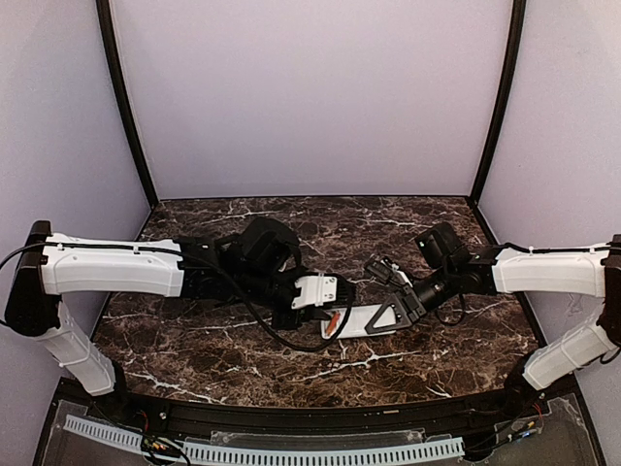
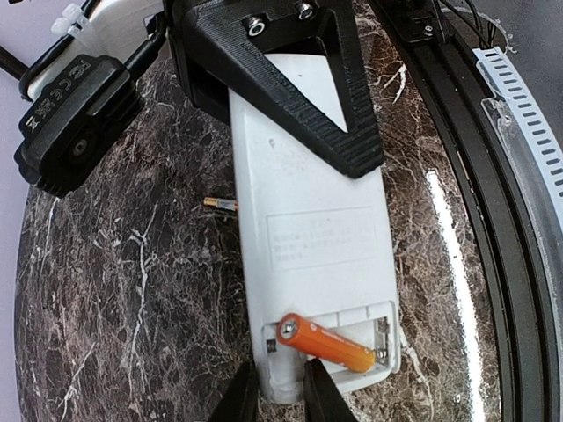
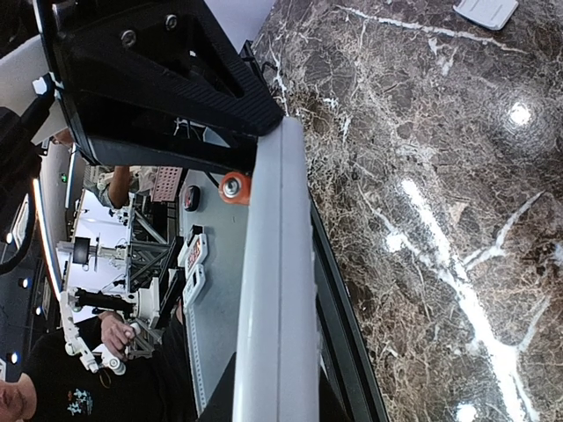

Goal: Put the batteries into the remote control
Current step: Load the battery into the battery compartment.

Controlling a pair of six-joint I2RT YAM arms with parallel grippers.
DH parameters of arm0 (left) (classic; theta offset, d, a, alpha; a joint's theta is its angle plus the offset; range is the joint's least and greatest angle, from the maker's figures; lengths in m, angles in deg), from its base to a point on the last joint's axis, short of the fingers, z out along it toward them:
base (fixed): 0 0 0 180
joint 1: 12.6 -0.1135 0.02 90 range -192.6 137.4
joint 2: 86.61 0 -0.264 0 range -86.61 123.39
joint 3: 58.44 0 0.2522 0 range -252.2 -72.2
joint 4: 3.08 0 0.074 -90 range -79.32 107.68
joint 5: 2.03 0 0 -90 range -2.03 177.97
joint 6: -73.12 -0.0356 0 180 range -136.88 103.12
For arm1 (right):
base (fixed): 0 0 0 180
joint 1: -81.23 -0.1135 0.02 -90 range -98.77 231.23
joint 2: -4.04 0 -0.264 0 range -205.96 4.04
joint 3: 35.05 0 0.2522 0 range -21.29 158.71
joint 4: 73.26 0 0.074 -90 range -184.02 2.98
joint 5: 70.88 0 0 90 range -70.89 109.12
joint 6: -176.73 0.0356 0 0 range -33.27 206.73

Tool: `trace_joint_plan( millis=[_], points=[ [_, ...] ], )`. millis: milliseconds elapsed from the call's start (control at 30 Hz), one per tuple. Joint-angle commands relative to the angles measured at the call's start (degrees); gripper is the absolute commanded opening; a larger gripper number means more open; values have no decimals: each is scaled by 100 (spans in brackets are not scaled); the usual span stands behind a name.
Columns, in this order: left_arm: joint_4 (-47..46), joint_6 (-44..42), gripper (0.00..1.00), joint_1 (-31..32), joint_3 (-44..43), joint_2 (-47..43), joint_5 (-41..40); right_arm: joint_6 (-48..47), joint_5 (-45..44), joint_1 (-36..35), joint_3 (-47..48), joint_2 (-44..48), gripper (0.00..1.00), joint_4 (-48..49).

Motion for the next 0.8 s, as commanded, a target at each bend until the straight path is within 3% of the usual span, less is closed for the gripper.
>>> trace_joint_plan(
  millis=[0, 100, 433, 767],
  points=[
    [223, 128, 20, -116, 196, -307, -254, -106, 221, -40, 74, 76, 0, 402],
    [148, 146, 23, -228, 266, -455, -328, -104, 222, -37, 62, 63, 0, 403],
    [-197, 334, 45, -341, 590, -804, 57, -126, 157, -37, 82, -66, 0, 398],
    [-564, 203, 48, -129, 549, -671, 609, -238, 141, -40, 244, -242, 0, 174]
  ],
)
